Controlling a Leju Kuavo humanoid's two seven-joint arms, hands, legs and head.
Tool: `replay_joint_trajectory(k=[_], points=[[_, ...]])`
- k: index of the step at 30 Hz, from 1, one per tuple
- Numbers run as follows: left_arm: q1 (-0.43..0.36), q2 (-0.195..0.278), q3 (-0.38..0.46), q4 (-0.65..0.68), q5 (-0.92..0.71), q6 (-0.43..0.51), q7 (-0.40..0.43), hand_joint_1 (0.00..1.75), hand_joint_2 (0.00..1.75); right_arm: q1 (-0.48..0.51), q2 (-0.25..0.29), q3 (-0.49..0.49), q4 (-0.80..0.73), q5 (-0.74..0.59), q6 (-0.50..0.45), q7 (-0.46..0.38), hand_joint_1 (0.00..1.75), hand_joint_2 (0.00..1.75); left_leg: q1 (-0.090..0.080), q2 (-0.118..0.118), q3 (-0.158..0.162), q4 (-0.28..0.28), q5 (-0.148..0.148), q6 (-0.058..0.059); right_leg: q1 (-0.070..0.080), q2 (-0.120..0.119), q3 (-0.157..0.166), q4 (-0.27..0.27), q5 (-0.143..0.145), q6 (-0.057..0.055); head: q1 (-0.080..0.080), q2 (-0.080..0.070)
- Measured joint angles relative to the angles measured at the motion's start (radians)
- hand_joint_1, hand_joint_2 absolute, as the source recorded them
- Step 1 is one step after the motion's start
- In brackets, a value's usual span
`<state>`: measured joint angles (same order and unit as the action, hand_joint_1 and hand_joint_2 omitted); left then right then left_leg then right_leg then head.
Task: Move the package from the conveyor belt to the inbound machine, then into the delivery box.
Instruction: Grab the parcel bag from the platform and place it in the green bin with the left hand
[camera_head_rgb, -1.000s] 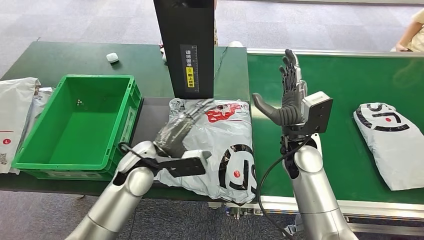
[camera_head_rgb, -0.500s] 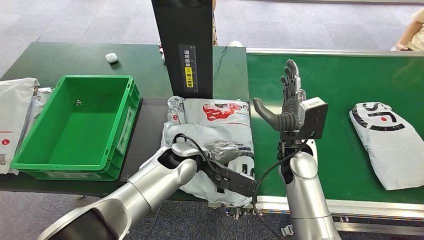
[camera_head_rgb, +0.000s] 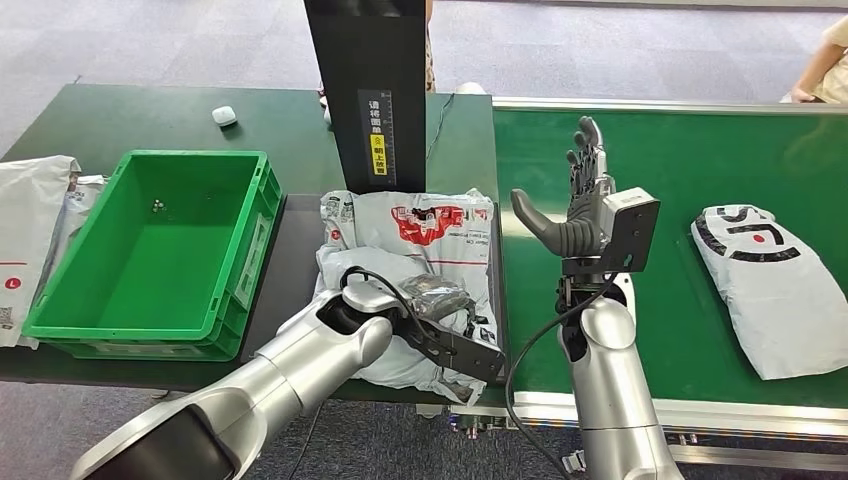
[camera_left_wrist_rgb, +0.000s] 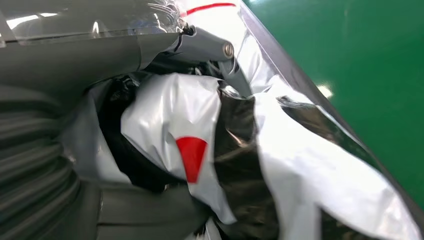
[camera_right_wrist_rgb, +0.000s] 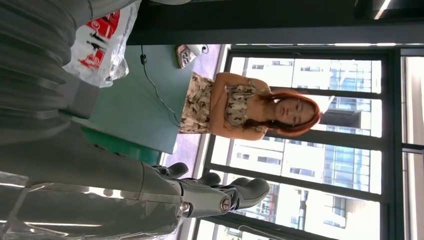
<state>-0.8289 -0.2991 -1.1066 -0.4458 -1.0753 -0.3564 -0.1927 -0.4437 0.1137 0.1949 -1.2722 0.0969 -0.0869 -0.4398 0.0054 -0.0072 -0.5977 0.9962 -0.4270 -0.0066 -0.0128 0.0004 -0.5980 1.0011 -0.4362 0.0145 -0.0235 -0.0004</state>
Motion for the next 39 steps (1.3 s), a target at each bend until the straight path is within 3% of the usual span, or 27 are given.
replay_joint_trajectory(k=[10, 16, 21, 25, 32, 36, 39], points=[[-0.009, 0.002, 0.001, 0.012, -0.002, 0.091, 0.02, 1.75, 1.75, 0.003, 0.0, -0.007, -0.001, 0.0, -0.001, 0.0, 0.0, 1.75, 0.0, 0.0, 0.001, 0.0, 0.0, 0.0, 0.0, 0.0, 0.0, 0.0, 0.0, 0.0, 0.0, 0.0], [-0.02, 0.027, 0.028, 0.002, -0.025, 0.252, 0.058, 1.75, 1.75, 0.047, 0.0, -0.031, -0.04, 0.001, -0.012, -0.002, 0.0, 1.75, 0.0, 0.0, 0.0, 0.0, 0.0, 0.0, 0.0, 0.0, 0.0, 0.0, 0.0, 0.0, 0.0, 0.0], [-0.037, 0.083, 0.079, -0.09, -0.133, 0.4, 0.106, 1.75, 1.75, 0.105, -0.004, -0.064, -0.106, 0.008, -0.022, -0.008, 0.0, 1.75, 0.0, 0.0, 0.0, 0.0, 0.0, 0.0, 0.0, 0.0, -0.001, 0.0, 0.0, 0.0, 0.0, 0.0], [-0.026, 0.164, 0.173, -0.266, -0.285, 0.504, 0.14, 1.75, 1.75, 0.167, -0.016, -0.092, -0.175, 0.012, -0.019, -0.015, 0.0, 1.75, 0.0, 0.0, 0.0, -0.001, 0.0, 0.0, 0.0, 0.001, -0.001, 0.0, 0.0, -0.001, 0.0, 0.0], [0.062, 0.296, 0.385, -0.587, -0.454, 0.609, 0.171, 1.75, 1.75, 0.246, -0.039, -0.125, -0.264, 0.002, -0.021, -0.022, 0.0, 1.75, 0.0, 0.001, 0.0, -0.002, 0.0, -0.001, 0.0, 0.001, -0.002, 0.0, -0.001, -0.001, 0.0, 0.0], [0.092, 0.355, 0.509, -0.716, -0.481, 0.586, 0.224, 1.75, 1.75, 0.269, -0.052, -0.135, -0.286, -0.008, -0.024, -0.029, 0.0, 1.75, 0.001, 0.001, 0.0, -0.002, 0.0, -0.001, 0.0, 0.001, -0.002, 0.0, -0.001, -0.001, 0.0, 0.0], [0.093, 0.384, 0.597, -0.733, -0.486, 0.526, 0.295, 1.75, 1.75, 0.275, -0.055, -0.136, -0.291, 0.0, -0.02, -0.032, 0.0, 1.75, 0.001, 0.001, 0.0, -0.002, 0.0, -0.001, 0.0, 0.001, -0.002, 0.0, -0.001, -0.001, 0.0, 0.0]])
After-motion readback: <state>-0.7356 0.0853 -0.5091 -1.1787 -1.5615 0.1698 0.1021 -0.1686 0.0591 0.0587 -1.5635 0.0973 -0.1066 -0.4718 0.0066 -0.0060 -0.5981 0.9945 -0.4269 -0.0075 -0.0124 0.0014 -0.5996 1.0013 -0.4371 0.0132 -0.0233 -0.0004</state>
